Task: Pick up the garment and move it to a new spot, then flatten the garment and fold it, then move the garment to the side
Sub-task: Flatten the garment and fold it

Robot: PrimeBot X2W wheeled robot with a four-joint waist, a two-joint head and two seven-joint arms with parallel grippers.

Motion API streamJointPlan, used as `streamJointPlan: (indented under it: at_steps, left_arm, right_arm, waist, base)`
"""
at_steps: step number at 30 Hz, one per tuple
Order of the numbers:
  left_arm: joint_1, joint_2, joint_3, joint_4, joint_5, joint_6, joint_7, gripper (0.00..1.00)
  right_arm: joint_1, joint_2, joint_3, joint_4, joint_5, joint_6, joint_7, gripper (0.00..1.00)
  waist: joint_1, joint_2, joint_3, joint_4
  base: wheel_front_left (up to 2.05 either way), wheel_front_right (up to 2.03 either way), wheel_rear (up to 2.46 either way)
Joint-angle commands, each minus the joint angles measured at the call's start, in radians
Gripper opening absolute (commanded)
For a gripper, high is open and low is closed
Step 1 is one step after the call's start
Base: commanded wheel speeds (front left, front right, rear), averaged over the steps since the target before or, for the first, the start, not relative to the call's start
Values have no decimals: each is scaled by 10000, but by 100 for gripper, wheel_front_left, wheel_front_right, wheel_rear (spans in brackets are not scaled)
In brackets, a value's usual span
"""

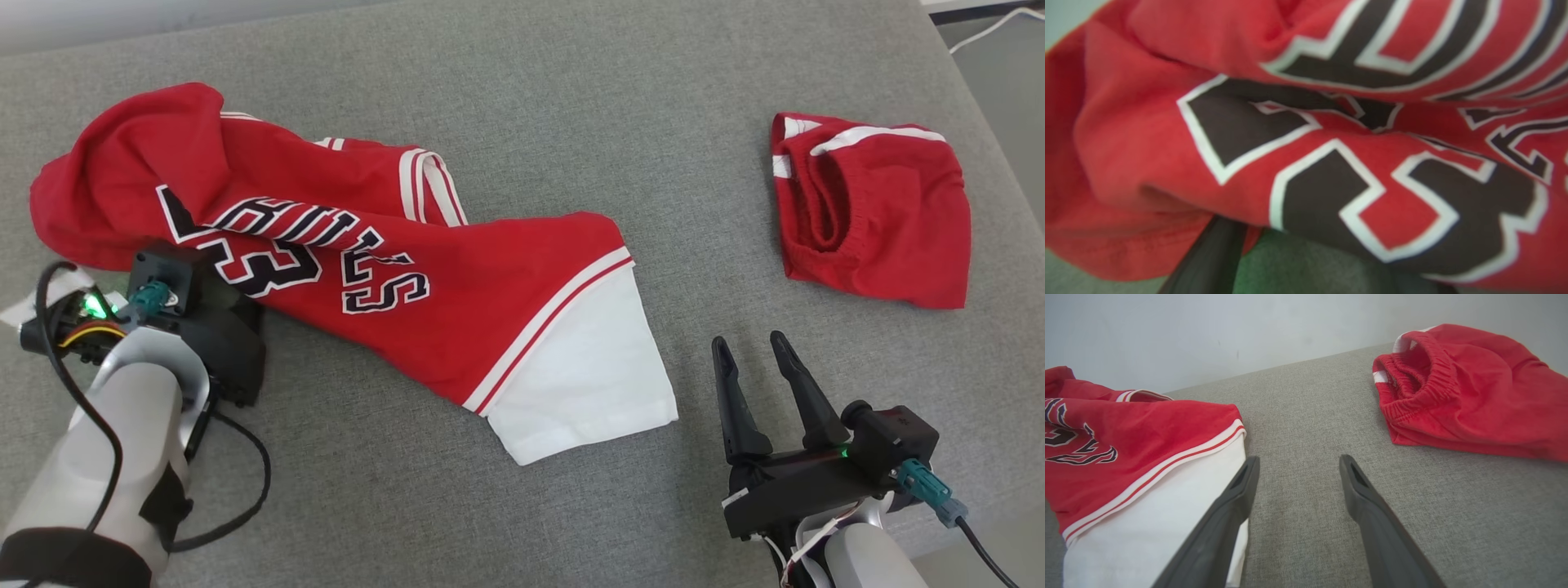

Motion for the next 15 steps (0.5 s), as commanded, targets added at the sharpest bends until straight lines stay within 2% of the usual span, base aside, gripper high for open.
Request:
streamJointPlan:
  at_steps: [1, 4, 11, 12, 13, 14, 15]
  left_arm:
    - [-96, 182, 51, 514, -49, 61, 6, 100]
    - [-250, 181, 149, 831, -163, 185, -68, 100]
    - [-116, 247, 288, 1419, -361, 162, -116, 100]
    - [-130, 233, 344, 1481, -449, 158, -123, 91]
    - [-123, 209, 358, 1541, -490, 116, -130, 49]
    - [-127, 174, 382, 1564, -562, 38, -138, 0]
    - [-141, 144, 362, 1559, -567, -29, -145, 0]
  right_arm:
    - [110, 49, -47, 39, 43, -6, -6, 100]
    - [84, 81, -84, 71, 31, -6, -6, 100]
    - [28, 19, -85, 92, 24, -6, -6, 100]
    - [15, 6, -59, 114, 29, -6, -6, 100]
    - [-2, 3, -44, 131, 50, -6, -6, 100]
    - [-24, 6, -14, 132, 74, -6, -6, 100]
    - [-44, -2, -18, 141, 91, -6, -6, 100]
  waist:
    - [0, 0, 22, 20]
    - [0, 0, 9, 111]
    - [0, 0, -136, 441]
    - [0, 0, -159, 475]
    - [0, 0, -199, 508]
    - [0, 0, -219, 526]
    - [0, 0, -252, 553]
  base:
    - [0, 0, 0]
    - [0, 0, 0]
    - [0, 0, 0]
    - [0, 0, 0]
    - [0, 0, 0]
    - [0, 0, 0]
    - [0, 0, 0]
